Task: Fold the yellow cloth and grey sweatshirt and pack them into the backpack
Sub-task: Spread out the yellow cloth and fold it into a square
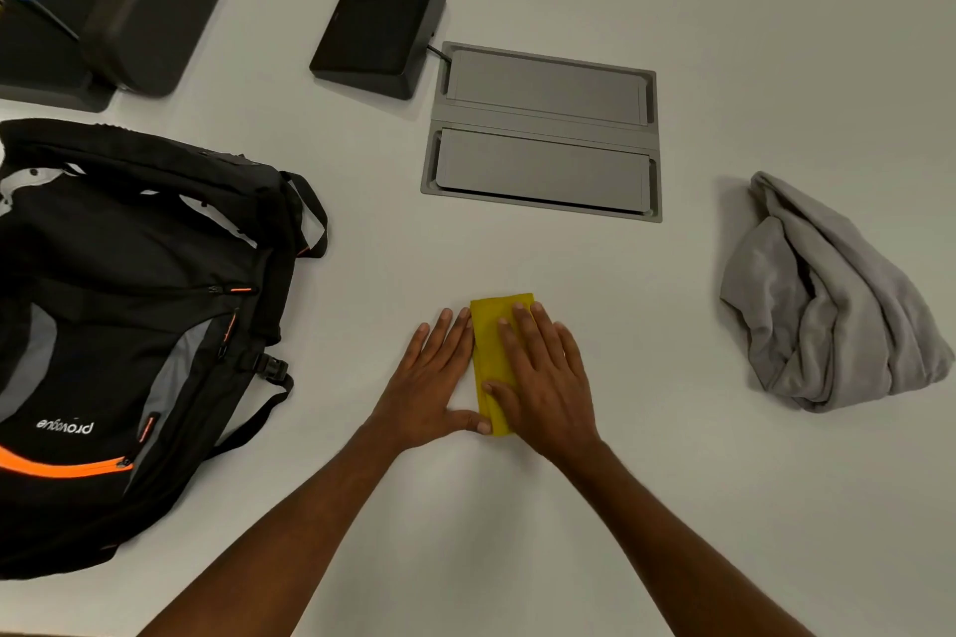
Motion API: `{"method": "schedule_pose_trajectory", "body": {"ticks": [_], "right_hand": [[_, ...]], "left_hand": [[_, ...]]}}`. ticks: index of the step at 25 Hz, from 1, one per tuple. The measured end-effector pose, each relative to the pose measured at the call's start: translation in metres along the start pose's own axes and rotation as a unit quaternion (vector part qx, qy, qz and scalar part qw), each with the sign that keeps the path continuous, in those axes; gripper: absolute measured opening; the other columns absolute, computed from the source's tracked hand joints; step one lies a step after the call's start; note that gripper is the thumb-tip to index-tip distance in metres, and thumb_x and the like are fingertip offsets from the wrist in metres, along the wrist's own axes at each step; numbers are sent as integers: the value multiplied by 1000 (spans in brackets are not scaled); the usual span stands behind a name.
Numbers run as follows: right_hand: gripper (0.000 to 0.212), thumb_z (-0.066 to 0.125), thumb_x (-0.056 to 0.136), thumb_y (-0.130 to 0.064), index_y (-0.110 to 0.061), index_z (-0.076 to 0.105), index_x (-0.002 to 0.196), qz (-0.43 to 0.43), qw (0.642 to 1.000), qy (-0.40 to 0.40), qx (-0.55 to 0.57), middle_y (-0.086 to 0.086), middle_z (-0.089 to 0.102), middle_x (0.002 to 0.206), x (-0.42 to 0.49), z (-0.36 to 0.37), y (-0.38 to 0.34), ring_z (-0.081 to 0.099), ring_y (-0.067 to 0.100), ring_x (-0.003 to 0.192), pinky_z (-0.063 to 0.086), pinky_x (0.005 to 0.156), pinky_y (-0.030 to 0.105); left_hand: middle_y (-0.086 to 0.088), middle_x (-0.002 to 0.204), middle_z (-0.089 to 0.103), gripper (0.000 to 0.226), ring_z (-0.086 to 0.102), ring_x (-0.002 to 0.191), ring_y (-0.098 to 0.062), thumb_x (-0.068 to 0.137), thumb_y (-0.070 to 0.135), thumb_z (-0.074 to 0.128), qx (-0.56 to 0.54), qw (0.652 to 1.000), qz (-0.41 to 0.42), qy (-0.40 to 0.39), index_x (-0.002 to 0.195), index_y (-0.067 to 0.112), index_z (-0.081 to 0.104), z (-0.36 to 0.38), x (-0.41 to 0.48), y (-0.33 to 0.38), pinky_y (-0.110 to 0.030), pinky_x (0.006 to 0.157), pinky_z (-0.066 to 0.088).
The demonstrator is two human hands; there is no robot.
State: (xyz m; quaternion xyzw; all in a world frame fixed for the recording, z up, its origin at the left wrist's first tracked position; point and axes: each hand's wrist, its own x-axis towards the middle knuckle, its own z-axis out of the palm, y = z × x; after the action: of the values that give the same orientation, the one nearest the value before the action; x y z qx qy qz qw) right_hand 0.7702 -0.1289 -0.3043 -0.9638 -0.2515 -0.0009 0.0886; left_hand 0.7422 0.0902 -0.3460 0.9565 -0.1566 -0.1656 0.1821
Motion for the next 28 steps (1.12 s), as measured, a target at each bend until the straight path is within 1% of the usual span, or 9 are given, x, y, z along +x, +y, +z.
{"method": "schedule_pose_trajectory", "body": {"ticks": [1, 2, 4, 6, 9, 12, 17, 22, 28], "right_hand": [[81, 53, 104, -60, -10, 33, 165, -12, 1000, -15, 12, 14, 23, 175, 3, 5, 4, 17, 33, 163, 22, 130, 55], [85, 49, 105, -63, -9, 26, 167, -19, 999, -26, 25, 12, 15, 177, 5, 10, 6, 8, 31, 165, 19, 130, 57], [89, 48, 105, -62, -7, 18, 168, -13, 998, -42, 50, 12, 7, 178, 8, 19, 4, 2, 30, 165, 19, 129, 58], [89, 47, 106, -61, -6, 15, 168, 0, 997, -43, 62, 12, 5, 178, 10, 25, -1, 1, 31, 165, 19, 130, 57], [90, 44, 105, -64, -5, 17, 168, 7, 999, -31, 37, 13, 7, 178, 13, 28, -8, 3, 32, 165, 18, 131, 57], [92, 43, 105, -67, -3, 19, 167, -9, 1000, -25, 15, 16, 10, 177, 16, 31, -14, 6, 32, 165, 18, 131, 54], [91, 42, 106, -65, -5, 15, 168, -20, 998, -42, 30, 14, 6, 177, 19, 38, -11, 2, 30, 165, 20, 130, 53], [84, 44, 108, -59, -8, 16, 168, -18, 999, -34, 30, 14, 6, 178, 20, 37, -13, 2, 31, 165, 19, 131, 54], [84, 41, 108, -60, -9, 15, 169, -11, 999, -43, 30, 13, 6, 178, 21, 38, -14, 1, 30, 165, 19, 131, 53]], "left_hand": [[-3, 178, -22, 140, -21, 165, -25, 77, 102, 43, -3, 1000, 2, 0, 170, 12, -11, 0, 0, -1, -56, 134, 3], [-3, 179, -22, 142, -21, 165, -25, 75, 103, 43, -3, 1000, 3, 1, 170, 12, -11, 0, 0, -1, -55, 135, 2], [-4, 179, -21, 143, -20, 165, -26, 74, 103, 44, 0, 1000, 2, 1, 170, 12, -9, 0, 0, -1, -55, 134, 2], [-6, 179, -20, 142, -20, 165, -26, 75, 103, 44, 6, 1000, 0, -6, 170, 11, -9, 0, 0, -1, -56, 134, 2], [-8, 179, -17, 138, -19, 165, -28, 78, 101, 42, 16, 1000, 1, -9, 170, 11, -6, 0, 0, 0, -57, 133, 5], [-7, 179, -16, 137, -19, 165, -28, 79, 100, 43, 4, 1000, 2, -13, 171, 12, -6, 0, 0, -1, -57, 132, 4], [-7, 178, -21, 141, -20, 165, -27, 77, 102, 44, -15, 1000, -7, -21, 170, 10, -10, -2, 1, 1, -58, 133, 6], [-1, 172, -38, 168, -32, 161, -23, 57, 99, 69, -126, 991, -14, -48, 165, 15, -27, -18, 2, 4, -47, 132, -15], [5, 174, -34, 153, -30, 161, -14, 66, 99, 61, -53, 997, -2, -57, 167, 20, -24, -19, 7, 1, -52, 134, -7]]}}
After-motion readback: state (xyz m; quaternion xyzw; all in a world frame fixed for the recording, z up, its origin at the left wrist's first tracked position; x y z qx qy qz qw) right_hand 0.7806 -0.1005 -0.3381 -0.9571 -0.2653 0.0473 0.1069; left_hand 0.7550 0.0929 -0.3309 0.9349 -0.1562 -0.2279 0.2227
